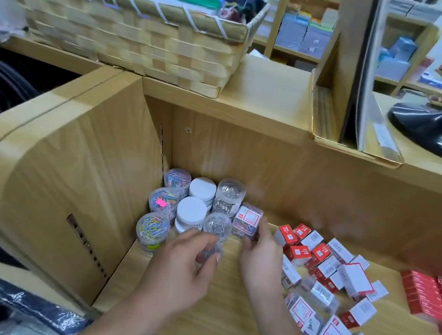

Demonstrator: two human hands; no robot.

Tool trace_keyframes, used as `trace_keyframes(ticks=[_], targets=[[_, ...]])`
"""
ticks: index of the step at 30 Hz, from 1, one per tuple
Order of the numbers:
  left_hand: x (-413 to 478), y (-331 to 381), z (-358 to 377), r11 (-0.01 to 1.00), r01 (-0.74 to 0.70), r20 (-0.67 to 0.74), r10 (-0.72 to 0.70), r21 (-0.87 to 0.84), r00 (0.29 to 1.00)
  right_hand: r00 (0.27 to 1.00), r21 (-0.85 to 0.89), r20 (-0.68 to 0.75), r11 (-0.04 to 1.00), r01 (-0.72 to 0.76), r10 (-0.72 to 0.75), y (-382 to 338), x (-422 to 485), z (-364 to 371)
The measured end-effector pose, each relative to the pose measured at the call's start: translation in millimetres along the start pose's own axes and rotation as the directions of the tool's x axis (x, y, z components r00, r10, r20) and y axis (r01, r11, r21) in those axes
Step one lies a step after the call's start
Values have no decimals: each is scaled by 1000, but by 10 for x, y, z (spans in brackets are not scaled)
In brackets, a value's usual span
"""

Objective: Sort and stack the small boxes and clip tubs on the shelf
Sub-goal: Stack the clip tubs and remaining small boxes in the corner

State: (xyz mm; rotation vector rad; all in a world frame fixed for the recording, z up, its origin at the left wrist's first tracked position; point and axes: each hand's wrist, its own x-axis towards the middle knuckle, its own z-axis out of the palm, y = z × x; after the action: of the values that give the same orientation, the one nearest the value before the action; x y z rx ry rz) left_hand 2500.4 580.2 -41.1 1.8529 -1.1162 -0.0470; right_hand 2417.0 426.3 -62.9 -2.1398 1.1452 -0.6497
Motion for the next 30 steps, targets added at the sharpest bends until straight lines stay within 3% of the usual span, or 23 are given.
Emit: trace_keyframes(ticks=[12, 18, 23, 30], targets=[[-128, 210, 222, 997, 44, 12, -44, -58, 999, 991, -3, 130, 1000, 25, -25, -29, -95, -440], [-316, 264, 676, 998, 62, 311, -56, -11, 949, 984, 65, 150, 992, -110, 99, 424, -425, -1370], [-512, 562, 1023, 992, 113, 408, -83, -50, 909, 983, -25, 120, 991, -134, 136, 848, -645, -1840], [-588, 822, 1321, 1000, 27, 418, -26, 5, 908, 953, -107, 288, 992, -60, 89, 1003, -1056, -1674]])
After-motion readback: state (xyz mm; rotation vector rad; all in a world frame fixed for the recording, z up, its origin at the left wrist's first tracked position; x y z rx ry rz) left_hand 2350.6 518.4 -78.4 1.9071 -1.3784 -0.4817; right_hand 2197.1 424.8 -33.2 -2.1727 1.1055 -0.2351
